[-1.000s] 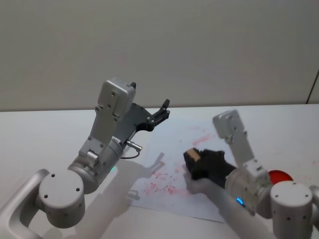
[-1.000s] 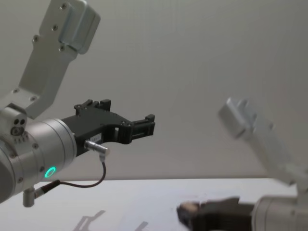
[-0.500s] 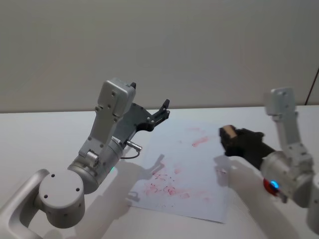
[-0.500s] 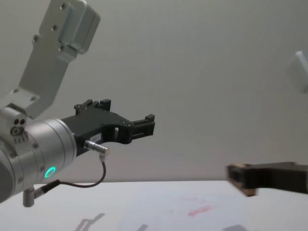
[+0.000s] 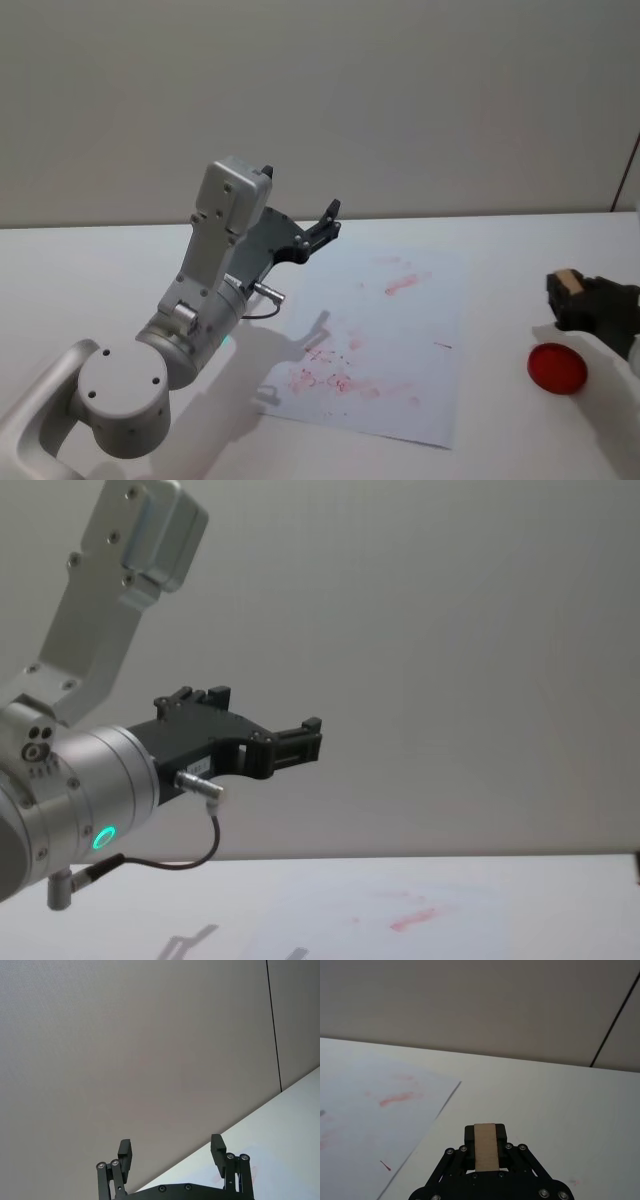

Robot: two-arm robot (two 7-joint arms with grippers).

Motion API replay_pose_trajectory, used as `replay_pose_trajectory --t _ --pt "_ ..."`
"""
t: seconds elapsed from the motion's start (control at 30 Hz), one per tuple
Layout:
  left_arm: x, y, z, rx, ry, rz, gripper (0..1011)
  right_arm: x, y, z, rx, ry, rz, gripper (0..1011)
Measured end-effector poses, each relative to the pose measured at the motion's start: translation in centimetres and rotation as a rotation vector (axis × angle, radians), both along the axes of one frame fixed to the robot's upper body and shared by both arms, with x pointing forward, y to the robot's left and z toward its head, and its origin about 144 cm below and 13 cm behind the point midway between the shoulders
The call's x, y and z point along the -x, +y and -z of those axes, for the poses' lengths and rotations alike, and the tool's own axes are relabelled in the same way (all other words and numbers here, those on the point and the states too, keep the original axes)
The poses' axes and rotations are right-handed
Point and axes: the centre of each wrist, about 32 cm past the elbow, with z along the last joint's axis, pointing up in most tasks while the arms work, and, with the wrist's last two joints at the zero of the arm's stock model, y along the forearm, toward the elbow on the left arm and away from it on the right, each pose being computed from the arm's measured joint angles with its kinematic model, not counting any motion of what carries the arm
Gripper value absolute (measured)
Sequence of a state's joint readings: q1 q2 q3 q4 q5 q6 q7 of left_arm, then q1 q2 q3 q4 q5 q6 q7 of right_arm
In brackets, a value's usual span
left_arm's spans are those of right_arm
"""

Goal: Use the one hand to pick up the stamp and affix it onto the A4 paper.

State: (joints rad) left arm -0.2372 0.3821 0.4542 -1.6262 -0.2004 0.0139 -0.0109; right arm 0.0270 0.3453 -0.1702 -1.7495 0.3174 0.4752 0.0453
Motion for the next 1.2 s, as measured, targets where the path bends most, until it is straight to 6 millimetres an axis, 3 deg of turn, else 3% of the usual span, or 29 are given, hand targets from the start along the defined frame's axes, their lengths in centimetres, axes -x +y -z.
replay_pose_trajectory --t 0.37,1.2 --pt "0.0 0.0 0.0 0.0 0.0 0.0 1001 0.7 -2.0 -0.1 0.045 0.028 0.004 219" --pt "0.0 0.0 0.0 0.0 0.0 0.0 1001 1.8 -2.9 0.4 0.114 0.099 -0.069 219"
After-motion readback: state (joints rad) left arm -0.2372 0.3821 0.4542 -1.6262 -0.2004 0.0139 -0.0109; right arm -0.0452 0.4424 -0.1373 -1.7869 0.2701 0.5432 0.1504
